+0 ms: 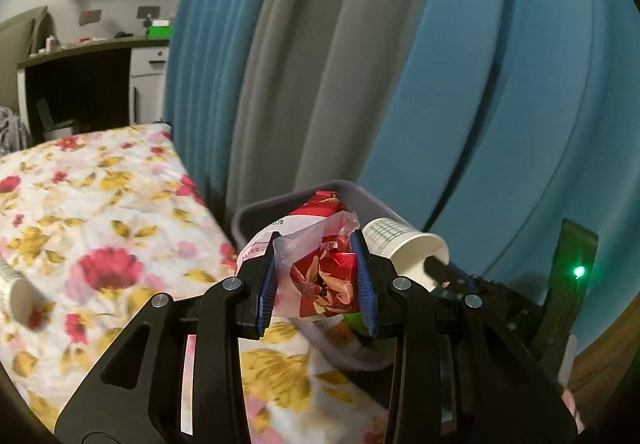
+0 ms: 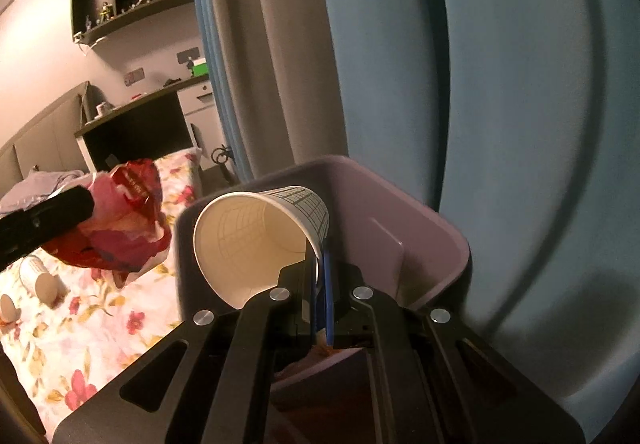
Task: Collect trash
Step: 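Carry the grid cup and red-and-white bag over the gray bin with both tools, then open both tools to drop the cup and bag into the bin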
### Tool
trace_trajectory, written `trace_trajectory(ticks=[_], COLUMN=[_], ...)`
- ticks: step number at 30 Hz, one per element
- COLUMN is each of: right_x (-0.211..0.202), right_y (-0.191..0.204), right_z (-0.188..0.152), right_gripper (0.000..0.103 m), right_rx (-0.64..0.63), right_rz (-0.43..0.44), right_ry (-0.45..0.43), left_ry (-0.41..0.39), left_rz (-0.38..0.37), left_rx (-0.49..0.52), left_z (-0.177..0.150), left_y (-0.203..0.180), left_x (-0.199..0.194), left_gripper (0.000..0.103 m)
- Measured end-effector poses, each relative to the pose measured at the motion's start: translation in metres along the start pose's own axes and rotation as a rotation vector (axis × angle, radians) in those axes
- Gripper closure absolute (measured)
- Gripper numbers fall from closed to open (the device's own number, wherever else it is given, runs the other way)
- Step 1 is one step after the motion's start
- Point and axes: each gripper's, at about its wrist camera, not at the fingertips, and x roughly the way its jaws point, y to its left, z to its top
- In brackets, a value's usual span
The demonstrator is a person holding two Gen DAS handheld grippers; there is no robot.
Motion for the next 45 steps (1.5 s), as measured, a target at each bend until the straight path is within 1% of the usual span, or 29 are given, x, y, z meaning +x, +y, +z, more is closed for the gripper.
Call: trace_trajectory(ticks=[3, 6, 10, 14, 16, 24, 28, 29, 30, 31, 32, 34, 36, 38, 39, 40, 41, 42, 44, 45], right_x=[0.011, 0.020, 0.027, 0.037, 0.041, 0.045, 0.044, 0.043, 0.044, 0.044, 0.044, 0.045, 0.044, 0.041, 0.038, 0.037, 0.032, 0.030, 0.024, 0.020], right_y=[-0.004, -0.004, -0.002, -0.005, -0.010, -0.019, -0.022, -0.023, -0.024, -0.025, -0.026, -0.027, -0.027, -0.026, -0.027, -0.028, -0.029, -0.031, -0.033, -0.034], right_z=[-0.004, -0.005, -0.007, -0.012, -0.015, -0.019, -0.019, -0.019, -0.018, -0.018, -0.018, -0.017, -0.017, -0.017, -0.017, -0.017, -0.018, -0.018, -0.016, -0.015], right_gripper=[0.099, 0.099, 0.099, 0.099, 0.099, 0.099, 0.099, 0.099, 0.099, 0.098, 0.097, 0.090, 0.071, 0.061, 0.057, 0.055, 0.051, 0.044, 0.037, 0.034], right_rx=[0.022, 0.013, -0.030, -0.045, -0.031, -0.031, -0.029, -0.027, -0.027, -0.027, -0.030, -0.033, -0.038, -0.038, -0.034, -0.029, -0.022, -0.016, 0.003, 0.017], right_rz=[0.002, 0.001, -0.028, -0.048, -0.041, -0.043, -0.040, -0.040, -0.038, -0.037, -0.038, -0.034, -0.031, -0.032, -0.028, -0.026, -0.026, -0.028, -0.037, -0.041], right_ry=[0.022, 0.050, 0.063, 0.083, 0.103, 0.120, 0.119, 0.120, 0.121, 0.121, 0.122, 0.123, 0.114, 0.102, 0.097, 0.093, 0.082, 0.072, 0.048, 0.035], left_ry=[0.020, 0.025, 0.046, 0.062, 0.071, 0.088, 0.100, 0.102, 0.105, 0.107, 0.108, 0.104, 0.101, 0.097, 0.094, 0.088, 0.084, 0.078, 0.065, 0.057], left_rz=[-0.027, -0.039, -0.065, -0.071, -0.079, -0.081, -0.083, -0.084, -0.086, -0.089, -0.092, -0.102, -0.092, -0.075, -0.065, -0.052, -0.037, -0.015, 0.038, 0.078], left_rx=[-0.005, 0.025, 0.023, 0.045, 0.030, 0.023, 0.009, 0.006, 0.002, -0.006, -0.014, -0.022, -0.015, -0.021, -0.024, -0.025, -0.024, -0.020, -0.013, -0.009], left_z=[0.003, 0.005, 0.002, -0.005, -0.006, -0.008, -0.009, -0.009, -0.009, -0.010, -0.010, -0.010, -0.010, -0.011, -0.011, -0.011, -0.012, -0.013, -0.014, -0.015], left_y=[-0.005, -0.008, -0.009, -0.013, -0.011, -0.014, -0.014, -0.014, -0.014, -0.014, -0.014, -0.014, -0.014, -0.013, -0.011, -0.009, -0.006, -0.003, 0.005, 0.012], left_x=[0.013, 0.023, 0.043, 0.056, 0.061, 0.074, 0.081, 0.082, 0.083, 0.084, 0.084, 0.083, 0.081, 0.077, 0.073, 0.068, 0.064, 0.058, 0.045, 0.035], left_gripper=[0.069, 0.069, 0.069, 0.069, 0.069, 0.069, 0.066, 0.062, 0.061, 0.055, 0.045, 0.039, 0.032, 0.020, 0.019, 0.018, 0.015, 0.014, 0.011, 0.010])
